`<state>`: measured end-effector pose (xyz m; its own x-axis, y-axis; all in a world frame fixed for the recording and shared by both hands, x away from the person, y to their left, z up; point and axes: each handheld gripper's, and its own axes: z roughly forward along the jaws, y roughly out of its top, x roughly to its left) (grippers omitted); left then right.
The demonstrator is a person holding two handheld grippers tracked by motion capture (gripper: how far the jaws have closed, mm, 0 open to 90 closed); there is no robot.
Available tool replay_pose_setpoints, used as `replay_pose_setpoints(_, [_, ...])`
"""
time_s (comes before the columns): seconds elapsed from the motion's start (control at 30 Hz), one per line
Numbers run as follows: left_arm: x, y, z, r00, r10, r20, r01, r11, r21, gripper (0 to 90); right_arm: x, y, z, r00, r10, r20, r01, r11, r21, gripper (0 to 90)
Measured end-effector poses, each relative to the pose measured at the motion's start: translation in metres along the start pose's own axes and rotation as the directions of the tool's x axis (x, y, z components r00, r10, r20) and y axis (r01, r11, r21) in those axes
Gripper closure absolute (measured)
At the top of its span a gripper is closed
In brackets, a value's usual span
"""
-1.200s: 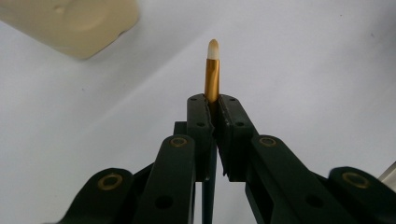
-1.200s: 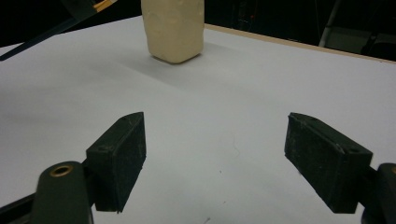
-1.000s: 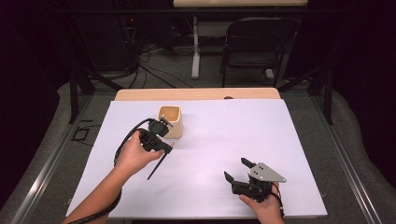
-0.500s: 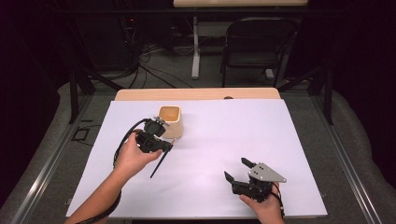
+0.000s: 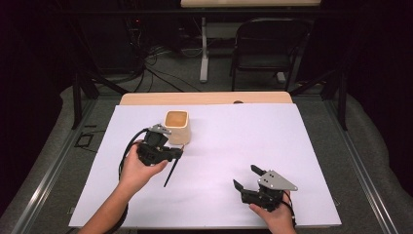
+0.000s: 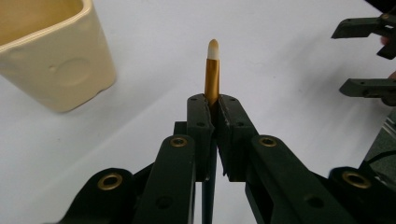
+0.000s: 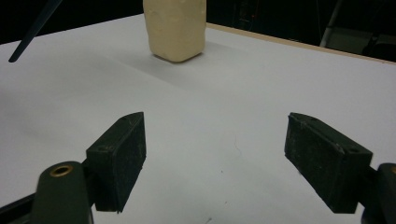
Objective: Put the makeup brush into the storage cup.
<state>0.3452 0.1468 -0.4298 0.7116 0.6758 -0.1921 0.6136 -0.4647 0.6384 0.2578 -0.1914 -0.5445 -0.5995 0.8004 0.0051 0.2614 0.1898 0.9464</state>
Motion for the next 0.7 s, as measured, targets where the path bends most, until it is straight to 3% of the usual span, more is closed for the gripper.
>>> replay_pose_setpoints(0.23, [-0.002,-0.002,0.000,0.9998,0.012,0.016,-0.012,0.9999,-0.010,83.8,0.000,0.000,0.000,1.0000,-0.001,0.000,0.001,1.000,0.002,20.5])
replay_pose_setpoints(0.53, [0.001,-0.015,-0.002,0.9995,-0.006,0.030,0.008,0.9972,-0.075,83.8,0.000,0.000,0.000,1.0000,0.000,-0.001,0.000,1.000,0.002,20.5])
replay_pose_setpoints(0.7, [0.001,-0.024,-0.009,0.9984,-0.022,0.051,0.029,0.9895,-0.142,83.9,0.000,0.000,0.000,1.0000,-0.001,0.001,0.001,1.000,0.002,20.5])
